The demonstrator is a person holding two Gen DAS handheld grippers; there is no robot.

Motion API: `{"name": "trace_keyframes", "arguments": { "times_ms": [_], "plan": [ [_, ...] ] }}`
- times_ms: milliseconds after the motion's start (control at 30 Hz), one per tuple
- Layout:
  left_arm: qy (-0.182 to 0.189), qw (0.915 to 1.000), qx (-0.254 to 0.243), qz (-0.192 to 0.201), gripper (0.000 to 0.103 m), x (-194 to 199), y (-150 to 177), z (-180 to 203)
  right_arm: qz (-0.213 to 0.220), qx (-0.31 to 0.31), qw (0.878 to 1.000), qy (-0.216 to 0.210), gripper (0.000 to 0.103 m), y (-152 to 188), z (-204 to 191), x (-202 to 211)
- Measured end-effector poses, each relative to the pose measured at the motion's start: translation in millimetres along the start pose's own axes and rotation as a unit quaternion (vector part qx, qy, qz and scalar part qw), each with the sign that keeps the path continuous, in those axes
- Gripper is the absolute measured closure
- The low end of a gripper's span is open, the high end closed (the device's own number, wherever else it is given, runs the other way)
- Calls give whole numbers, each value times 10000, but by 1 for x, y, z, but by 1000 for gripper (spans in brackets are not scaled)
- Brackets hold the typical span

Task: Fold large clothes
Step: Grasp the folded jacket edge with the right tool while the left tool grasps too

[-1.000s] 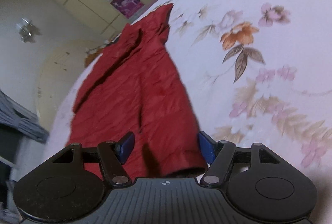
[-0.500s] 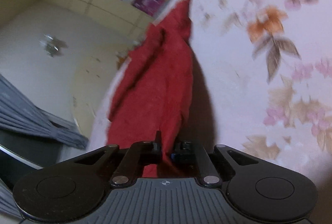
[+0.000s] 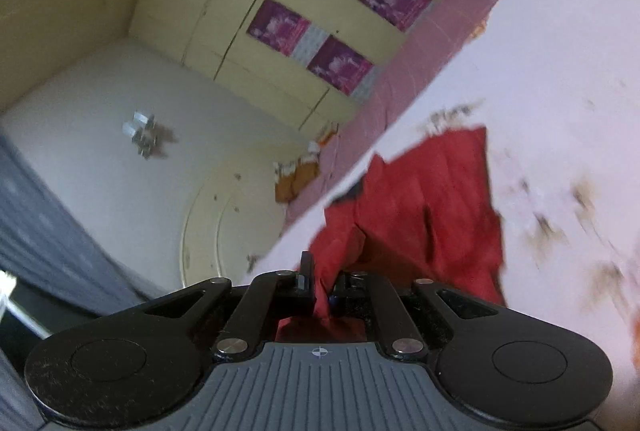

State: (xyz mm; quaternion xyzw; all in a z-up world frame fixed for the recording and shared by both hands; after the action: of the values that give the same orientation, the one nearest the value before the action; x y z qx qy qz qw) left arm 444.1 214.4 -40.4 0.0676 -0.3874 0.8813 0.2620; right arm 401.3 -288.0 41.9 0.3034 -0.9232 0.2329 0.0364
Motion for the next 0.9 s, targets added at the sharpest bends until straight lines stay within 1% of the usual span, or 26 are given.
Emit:
{"name": "trace_keyframes", "arguments": {
  "times_ms": [100, 200, 333, 400, 433, 467, 500, 533, 567, 600, 633, 667, 700, 733, 767, 800, 833, 900],
  "plan": [
    [-129, 9998, 19, -127, 99, -48, -28, -6, 62, -288, 9995, 87, 98, -30, 12, -48],
    [-343, 9984, 231, -374, 99, -101, -48, -25, 45, -586, 9979, 262, 98, -56, 37, -96],
    [-542, 9960, 253, -663, 99, -158, -62, -50, -43, -759, 9955, 568, 98, -80, 74, -152],
    [-569, 9949, 232, -794, 98, -177, -64, -61, -106, -829, 9939, 722, 98, -88, 92, -175],
    [-542, 9948, 198, -843, 97, -188, -64, -66, -124, -874, 9931, 777, 98, -88, 102, -182],
    [-552, 9946, 187, -853, 90, -196, -65, -70, -130, -904, 9925, 818, 97, -90, 110, -192],
    [-557, 9943, 259, -875, 79, -204, -66, -76, -69, -910, 9922, 852, 97, -92, 117, -198],
    [-546, 9938, 384, -886, 71, -212, -66, -82, -12, -915, 9916, 917, 87, -94, 125, -204],
    [-522, 9938, 498, -841, 50, -217, -67, -87, 65, -904, 9909, 999, 68, -96, 129, -207],
    [-545, 9943, 530, -746, 30, -219, -70, -88, 234, -816, 9902, 1111, 17, -100, 132, -208],
    [-608, 9950, 503, -605, 19, -221, -73, -91, 462, -588, 9903, 1167, 9, -105, 132, -208],
    [-683, 9954, 461, -485, 5, -222, -76, -92, 483, -451, 9911, 1154, 9, -108, 133, -211],
    [-708, 9957, 443, -396, 6, -222, -79, -94, 446, -447, 9912, 1163, 9, -109, 134, -212],
    [-677, 9960, 435, -393, 6, -223, -81, -96, 395, -327, 9912, 1223, 9, -110, 136, -215],
    [-683, 9959, 371, -460, 9, -225, -82, -99, 351, -57, 9903, 1340, 9, -110, 135, -217],
    [-808, 9948, 193, -594, 15, -229, -81, -102, 273, 180, 9891, 1438, 10, -109, 136, -220],
    [-937, 9927, -72, -761, 17, -234, -80, -104, 153, 362, 9874, 1530, 15, -107, 137, -223],
    [-1033, 9876, -421, -1101, 21, -244, -75, -107, -86, 798, 9805, 1797, 20, -102, 140, -234]
  ]
}}
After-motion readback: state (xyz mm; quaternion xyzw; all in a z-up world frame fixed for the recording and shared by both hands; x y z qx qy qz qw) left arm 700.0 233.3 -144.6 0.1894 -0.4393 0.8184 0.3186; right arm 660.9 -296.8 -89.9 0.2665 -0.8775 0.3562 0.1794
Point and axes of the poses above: each gripper's, at about its wrist camera, not at the fingertips, and x roughly against the way its jaws point, z to its right, y to its underside, the point moved 6 cm from there along -x, roughly the way its jaws point, and after that the axes turned 5 degrees about z, right-handed, at the moved point
